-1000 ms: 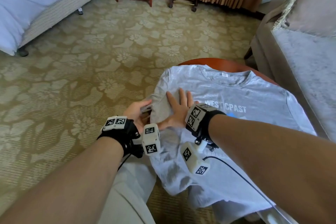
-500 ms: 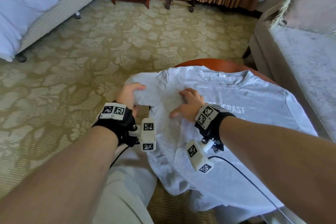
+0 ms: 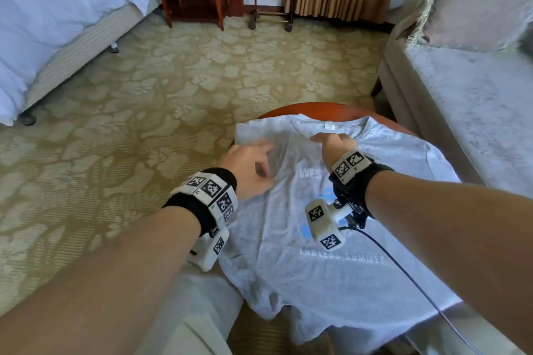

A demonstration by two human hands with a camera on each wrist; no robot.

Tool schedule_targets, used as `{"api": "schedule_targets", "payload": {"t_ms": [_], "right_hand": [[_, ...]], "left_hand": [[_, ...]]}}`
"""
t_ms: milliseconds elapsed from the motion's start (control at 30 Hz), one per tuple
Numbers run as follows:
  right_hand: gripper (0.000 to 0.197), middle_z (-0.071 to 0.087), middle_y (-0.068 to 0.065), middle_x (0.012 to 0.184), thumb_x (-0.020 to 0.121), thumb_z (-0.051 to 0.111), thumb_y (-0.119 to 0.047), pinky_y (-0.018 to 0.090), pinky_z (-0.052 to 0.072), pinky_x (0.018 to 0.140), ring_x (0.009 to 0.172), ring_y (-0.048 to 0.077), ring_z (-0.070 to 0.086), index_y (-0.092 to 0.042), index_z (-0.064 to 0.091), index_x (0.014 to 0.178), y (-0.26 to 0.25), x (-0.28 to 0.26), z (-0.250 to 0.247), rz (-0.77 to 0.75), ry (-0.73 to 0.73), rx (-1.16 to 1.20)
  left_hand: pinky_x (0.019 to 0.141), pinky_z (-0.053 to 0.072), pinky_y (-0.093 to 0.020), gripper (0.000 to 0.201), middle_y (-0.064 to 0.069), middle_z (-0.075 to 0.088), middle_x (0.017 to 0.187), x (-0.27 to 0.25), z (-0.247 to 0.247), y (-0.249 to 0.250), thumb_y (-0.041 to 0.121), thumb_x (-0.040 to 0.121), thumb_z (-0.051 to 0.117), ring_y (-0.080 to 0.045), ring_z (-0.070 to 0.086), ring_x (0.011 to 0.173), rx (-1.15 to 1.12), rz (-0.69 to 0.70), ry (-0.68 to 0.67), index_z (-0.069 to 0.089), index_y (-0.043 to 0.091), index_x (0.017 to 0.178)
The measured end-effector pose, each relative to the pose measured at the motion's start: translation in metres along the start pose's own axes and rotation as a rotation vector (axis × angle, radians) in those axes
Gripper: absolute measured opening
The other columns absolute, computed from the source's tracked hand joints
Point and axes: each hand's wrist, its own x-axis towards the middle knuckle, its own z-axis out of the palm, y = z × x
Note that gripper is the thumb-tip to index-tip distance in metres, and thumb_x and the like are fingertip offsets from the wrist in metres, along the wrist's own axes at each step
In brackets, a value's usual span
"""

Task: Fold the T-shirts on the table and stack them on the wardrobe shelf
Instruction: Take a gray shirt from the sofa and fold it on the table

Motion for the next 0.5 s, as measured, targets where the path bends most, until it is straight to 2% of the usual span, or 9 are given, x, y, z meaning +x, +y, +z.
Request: {"api": "schedule_targets", "payload": {"t_ms": [67,133,233,300,333,367,400,433,500], "right_hand": [[0.041,0.063,0.015,0.124,0.087,0.061,-0.031,0.038,0.048,0.093,0.116,0.032,0.058,-0.004,0.063,0.119,0.007,0.002,-0.011,0.018,0.039,0.000],[0.041,0.063,0.014,0.121,0.089,0.059,-0.032,0.037,0.047,0.091,0.114,0.032,0.059,-0.005,0.062,0.120,0.013,0.007,-0.020,0.031,0.070,-0.023],[0.039,0.060,0.011,0.105,0.093,0.051,-0.031,0.035,0.046,0.080,0.093,0.028,0.060,-0.007,0.054,0.123,0.021,0.012,-0.036,0.108,0.095,-0.081],[0.033,0.058,0.010,0.106,0.091,0.045,-0.028,0.033,0.045,0.077,0.084,0.024,0.058,-0.008,0.046,0.117,0.029,0.015,-0.046,0.175,0.109,-0.150],[0.034,0.058,0.011,0.108,0.085,0.044,-0.026,0.034,0.048,0.080,0.087,0.027,0.060,-0.008,0.043,0.114,0.031,0.015,-0.051,0.200,0.137,-0.182],[0.041,0.058,0.013,0.110,0.079,0.043,-0.025,0.039,0.051,0.085,0.093,0.031,0.062,-0.008,0.042,0.116,0.033,0.014,-0.058,0.234,0.160,-0.207],[0.051,0.056,0.014,0.116,0.075,0.042,-0.025,0.044,0.051,0.090,0.100,0.035,0.062,-0.008,0.040,0.123,0.037,0.015,-0.065,0.244,0.178,-0.265],[0.059,0.054,0.014,0.123,0.075,0.042,-0.025,0.047,0.050,0.094,0.107,0.037,0.060,-0.009,0.036,0.132,0.040,0.015,-0.072,0.254,0.172,-0.339],[0.063,0.053,0.012,0.126,0.079,0.046,-0.030,0.045,0.051,0.092,0.108,0.034,0.060,-0.011,0.035,0.138,0.051,0.017,-0.084,0.240,0.122,-0.489]], "left_hand": [[0.116,0.023,-0.032,0.018,0.010,0.050,0.144,0.003,0.008,0.009,0.030,0.076,0.075,-0.003,0.035,0.139,-0.041,-0.044,-0.087,0.067,0.022,0.062],[0.105,0.025,-0.024,0.015,0.010,0.055,0.139,0.005,0.009,0.018,0.032,0.083,0.070,-0.008,0.046,0.131,-0.093,-0.107,-0.014,0.071,0.022,0.072],[0.087,0.033,-0.019,0.014,0.004,0.062,0.126,0.012,0.003,0.026,0.019,0.094,0.056,-0.017,0.060,0.110,-0.037,-0.199,0.167,0.070,0.020,0.096],[0.085,0.046,-0.023,0.028,-0.005,0.055,0.130,0.018,0.005,0.021,0.015,0.096,0.050,-0.022,0.060,0.106,-0.008,-0.298,0.097,0.058,0.022,0.121],[0.095,0.046,-0.031,0.040,-0.009,0.044,0.142,0.019,0.010,0.016,0.018,0.096,0.050,-0.025,0.053,0.120,0.046,-0.353,0.000,0.047,0.022,0.136],[0.109,0.037,-0.040,0.053,-0.011,0.025,0.155,0.021,0.018,0.012,0.025,0.097,0.049,-0.027,0.036,0.138,0.137,-0.387,-0.113,0.032,0.021,0.147],[0.118,0.020,-0.048,0.065,-0.010,0.003,0.162,0.021,0.026,0.007,0.034,0.098,0.046,-0.026,0.011,0.149,0.229,-0.409,-0.203,0.016,0.021,0.154],[0.120,0.003,-0.052,0.073,-0.008,-0.017,0.162,0.019,0.034,0.004,0.044,0.099,0.040,-0.022,-0.010,0.150,0.294,-0.431,-0.267,0.001,0.023,0.156],[0.114,-0.013,-0.055,0.080,-0.002,-0.037,0.154,0.019,0.043,0.000,0.062,0.096,0.029,-0.017,-0.030,0.144,0.344,-0.449,-0.332,-0.017,0.027,0.152]]}}
